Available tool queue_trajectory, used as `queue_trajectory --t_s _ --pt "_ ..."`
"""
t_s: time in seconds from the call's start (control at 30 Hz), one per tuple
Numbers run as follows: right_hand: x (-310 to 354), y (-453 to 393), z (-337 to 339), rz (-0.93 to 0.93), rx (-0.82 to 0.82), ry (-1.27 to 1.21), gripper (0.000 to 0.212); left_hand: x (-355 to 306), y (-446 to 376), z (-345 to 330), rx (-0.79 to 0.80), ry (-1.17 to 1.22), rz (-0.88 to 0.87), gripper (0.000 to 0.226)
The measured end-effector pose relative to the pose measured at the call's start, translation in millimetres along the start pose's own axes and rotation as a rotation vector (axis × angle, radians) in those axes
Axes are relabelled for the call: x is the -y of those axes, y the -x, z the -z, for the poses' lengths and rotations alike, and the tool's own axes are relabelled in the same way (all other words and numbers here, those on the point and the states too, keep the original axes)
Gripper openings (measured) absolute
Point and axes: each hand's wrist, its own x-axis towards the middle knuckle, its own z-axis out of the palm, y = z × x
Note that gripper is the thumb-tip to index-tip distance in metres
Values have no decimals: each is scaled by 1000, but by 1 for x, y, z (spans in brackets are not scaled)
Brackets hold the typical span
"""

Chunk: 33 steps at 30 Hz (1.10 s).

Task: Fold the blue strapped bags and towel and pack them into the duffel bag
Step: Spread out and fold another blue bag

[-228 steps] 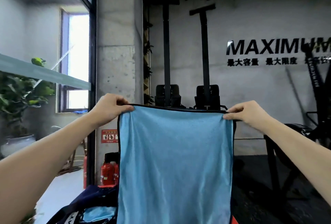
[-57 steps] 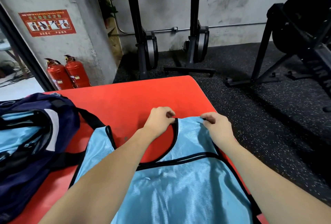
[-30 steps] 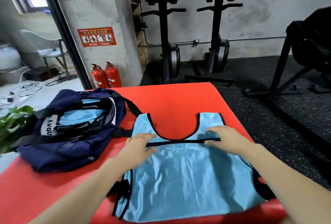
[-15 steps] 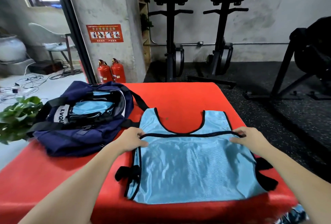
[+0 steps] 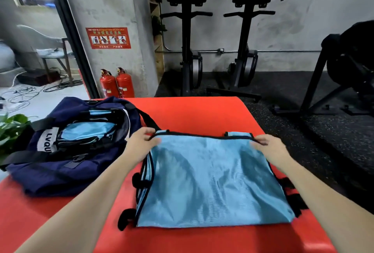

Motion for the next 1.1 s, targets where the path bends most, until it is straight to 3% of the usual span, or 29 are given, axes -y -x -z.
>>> queue_trajectory --t_s 0.07,0.17,0.27,0.43,0.53,0.63,0.7,0.77,0.83,1.0,1.1 --pt "-9 1 -7 -17 60 160 35 15 -2 -8 107 -146 55 63" --pt "-11 -1 -5 -8 28 165 26 23 0 -8 94 -280 25 53" --pt "-9 -3 0 6 2 61 20 25 1 -3 11 -226 -16 44" --pt "2 -13 21 16 -7 -220 19 16 -10 6 19 -44 -119 44" --pt "15 -28 21 18 -30 -280 19 10 -23 6 -87 41 -130 42" --pt "17 -42 1 -43 -99 -192 29 8 -28 -3 -143 37 -87 48" --pt "13 -42 -15 -81 -102 85 52 15 -26 -10 -86 -40 -17 60" --pt "14 -33 -31 -11 -89 395 60 26 -23 -14 -66 -146 29 64" --pt "28 -22 -47 136 -86 495 49 32 -21 -15 -85 -177 25 58" --pt "80 -3 -106 377 126 361 37 27 -20 -13 -55 -199 32 54" --pt "111 2 -150 451 301 319 42 25 -26 -11 -48 -39 118 55"
